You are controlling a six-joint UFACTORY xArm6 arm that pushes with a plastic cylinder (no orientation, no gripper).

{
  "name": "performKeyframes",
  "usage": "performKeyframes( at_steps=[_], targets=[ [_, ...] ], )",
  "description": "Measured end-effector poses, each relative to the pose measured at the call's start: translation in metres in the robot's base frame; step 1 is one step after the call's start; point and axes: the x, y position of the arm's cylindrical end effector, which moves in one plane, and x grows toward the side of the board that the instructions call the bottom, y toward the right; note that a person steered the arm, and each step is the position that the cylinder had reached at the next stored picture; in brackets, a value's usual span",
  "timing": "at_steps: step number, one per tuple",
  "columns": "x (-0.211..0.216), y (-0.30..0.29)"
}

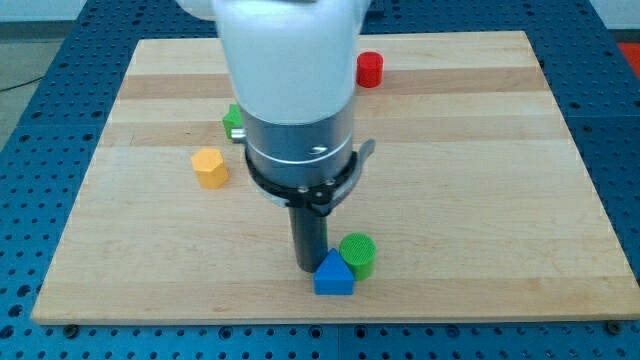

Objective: Slightly push the blue triangle up a bit

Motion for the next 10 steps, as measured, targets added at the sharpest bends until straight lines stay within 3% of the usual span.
performKeyframes(
  at_steps=[3, 4, 5, 7, 10],
  targets=[
    [-0.011, -0.045],
    [0.047, -0.050],
    [0.049, -0.046],
    [0.048, 0.021],
    [0.043, 0.016]
  ],
)
